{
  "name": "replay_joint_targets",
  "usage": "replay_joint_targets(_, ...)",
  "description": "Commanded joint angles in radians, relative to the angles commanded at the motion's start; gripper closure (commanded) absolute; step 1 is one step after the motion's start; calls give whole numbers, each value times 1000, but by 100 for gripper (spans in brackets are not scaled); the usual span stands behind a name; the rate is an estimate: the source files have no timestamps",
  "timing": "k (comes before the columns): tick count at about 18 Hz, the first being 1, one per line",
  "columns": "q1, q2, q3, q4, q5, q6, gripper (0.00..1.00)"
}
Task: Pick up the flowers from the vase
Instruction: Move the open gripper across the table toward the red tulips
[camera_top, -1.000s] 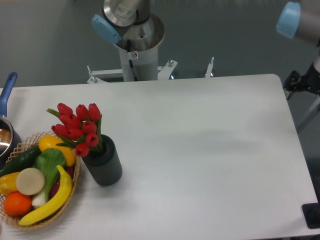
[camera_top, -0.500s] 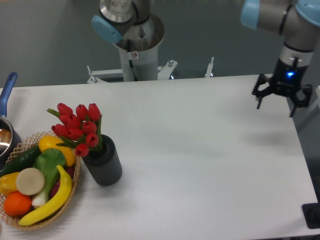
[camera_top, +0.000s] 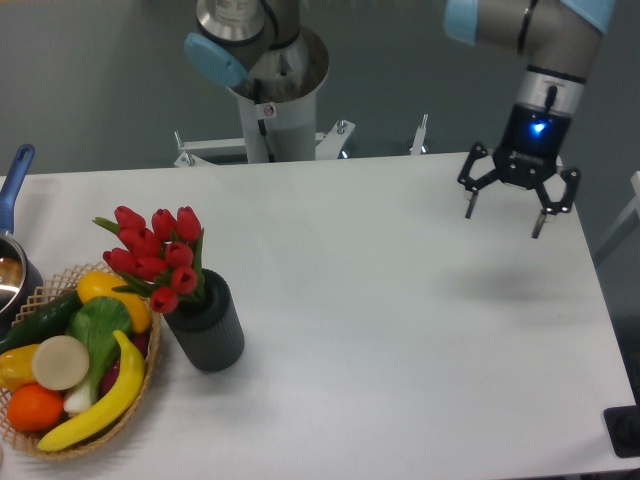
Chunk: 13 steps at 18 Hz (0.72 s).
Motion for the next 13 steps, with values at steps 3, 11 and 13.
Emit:
replay_joint_targets(3, -24, 28, -21, -2, -48, 0, 0)
replay_joint_targets(11, -208, 87, -117, 3, -46, 5, 0)
replay_joint_targets(13, -262, 77, -129, 3, -48, 11, 0)
